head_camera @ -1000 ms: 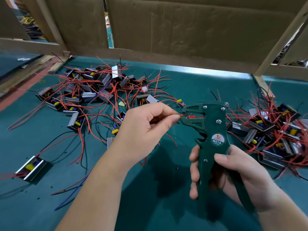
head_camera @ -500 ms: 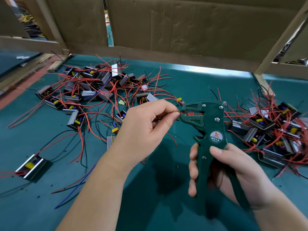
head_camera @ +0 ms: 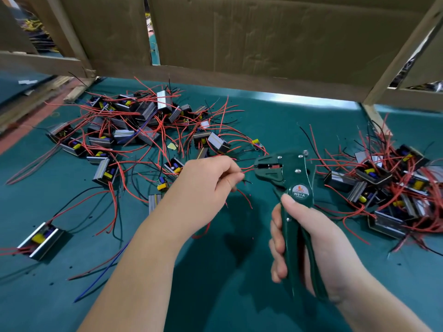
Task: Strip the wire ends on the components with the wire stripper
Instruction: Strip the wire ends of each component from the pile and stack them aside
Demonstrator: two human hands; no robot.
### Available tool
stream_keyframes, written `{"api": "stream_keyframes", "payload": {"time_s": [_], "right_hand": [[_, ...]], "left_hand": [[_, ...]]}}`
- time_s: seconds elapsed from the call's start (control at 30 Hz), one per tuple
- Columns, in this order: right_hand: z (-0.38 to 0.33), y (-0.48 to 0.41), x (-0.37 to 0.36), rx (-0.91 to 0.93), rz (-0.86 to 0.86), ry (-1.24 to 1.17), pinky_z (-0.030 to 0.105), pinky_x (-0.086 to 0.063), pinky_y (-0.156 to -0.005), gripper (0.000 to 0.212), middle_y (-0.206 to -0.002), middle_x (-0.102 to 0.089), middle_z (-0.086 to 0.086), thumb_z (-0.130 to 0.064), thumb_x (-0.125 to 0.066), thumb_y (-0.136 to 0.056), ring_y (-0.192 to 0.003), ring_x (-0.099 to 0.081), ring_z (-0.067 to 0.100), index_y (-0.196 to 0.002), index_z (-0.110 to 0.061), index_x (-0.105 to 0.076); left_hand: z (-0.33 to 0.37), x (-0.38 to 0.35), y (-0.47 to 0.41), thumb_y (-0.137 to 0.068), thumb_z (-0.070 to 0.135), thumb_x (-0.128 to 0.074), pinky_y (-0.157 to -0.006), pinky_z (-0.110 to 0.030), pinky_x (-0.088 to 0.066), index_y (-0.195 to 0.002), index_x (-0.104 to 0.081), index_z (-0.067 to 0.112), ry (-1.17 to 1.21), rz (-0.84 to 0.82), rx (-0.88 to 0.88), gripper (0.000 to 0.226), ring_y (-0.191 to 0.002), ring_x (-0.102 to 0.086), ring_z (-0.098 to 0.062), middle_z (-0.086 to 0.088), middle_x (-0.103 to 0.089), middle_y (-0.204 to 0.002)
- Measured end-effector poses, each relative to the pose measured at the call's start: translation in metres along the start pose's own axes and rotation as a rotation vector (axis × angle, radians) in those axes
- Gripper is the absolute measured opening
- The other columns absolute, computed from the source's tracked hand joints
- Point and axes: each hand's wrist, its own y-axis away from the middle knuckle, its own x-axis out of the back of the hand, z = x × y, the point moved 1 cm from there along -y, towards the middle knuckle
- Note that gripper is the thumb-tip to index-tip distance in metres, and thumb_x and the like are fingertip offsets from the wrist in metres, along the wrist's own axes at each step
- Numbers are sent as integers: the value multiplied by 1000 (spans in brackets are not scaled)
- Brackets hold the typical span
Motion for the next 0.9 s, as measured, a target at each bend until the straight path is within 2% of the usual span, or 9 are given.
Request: {"api": "stream_keyframes", "payload": {"time_s": [0.1, 0.23, 0.33, 0.43, 0.57, 0.73, 0.8, 0.9], "right_hand": [[-9, 1, 5, -17, -87, -15, 35, -47, -43, 48, -56, -44, 14, -45, -83, -56, -34, -43, 24, -70, -8, -56], [-26, 7, 20, 50, -114, -41, 39, -49, -43, 53, -58, -47, 15, -41, -90, -42, -38, -47, 28, -72, -8, -61], [-33, 8, 28, 86, -63, -45, 40, -49, -44, 55, -60, -48, 14, -42, -90, -37, -41, -48, 28, -71, -9, -62], [-28, 8, 26, 52, -60, -50, 43, -50, -45, 56, -62, -50, 17, -40, -91, -34, -42, -50, 32, -73, -9, -64], [-19, 6, 18, -5, -127, -71, 46, -51, -49, 57, -66, -53, 20, -36, -91, -37, -48, -55, 34, -79, -7, -66], [-16, 7, 14, -28, -264, -141, 52, -53, -60, 53, -75, -57, 24, -31, -87, -49, -60, -60, 39, -90, -4, -67], [-16, 8, 12, -8, -310, -152, 54, -53, -63, 50, -77, -58, 25, -30, -85, -54, -62, -60, 41, -93, -4, -67], [-16, 8, 9, 17, -358, -154, 55, -52, -66, 49, -80, -59, 25, -29, -84, -60, -66, -61, 42, -97, -3, -67]], "left_hand": [[-3, 1, 1, -91, 20, -63, -56, -8, -35, -78, -65, 22, 37, -20, 29, 13, -55, -52, -1, 13, -64, -64], [-11, 7, -1, -87, 20, -69, -62, -3, -35, -86, -74, 20, -55, -4, 52, 5, -66, -57, 7, 21, -61, -64], [-13, 11, -3, -84, 15, -72, -62, -4, -38, -81, -74, 29, 160, 105, 105, 15, -60, -57, 8, 19, -67, -63], [-8, 11, -4, -86, 13, -70, -57, -7, -40, -79, -72, 28, 431, 115, 150, 17, -56, -56, 5, 13, -70, -67], [0, 7, -4, -86, 8, -67, -57, -6, -42, -78, -70, 22, 632, 125, 197, 17, -58, -58, 6, 11, -70, -65], [7, 6, -4, -87, 0, -62, -54, -4, -40, -82, -68, 15, 790, 120, 195, 17, -53, -56, 6, 11, -68, -63], [9, 5, -4, -86, 1, -63, -54, -5, -41, -82, -68, 15, 823, 130, 186, 15, -55, -57, 5, 10, -69, -65], [12, 3, -3, -81, 15, -64, -58, -8, -44, -83, -67, 16, 835, 120, 167, 4, -63, -59, 4, 10, -70, -68]]}}
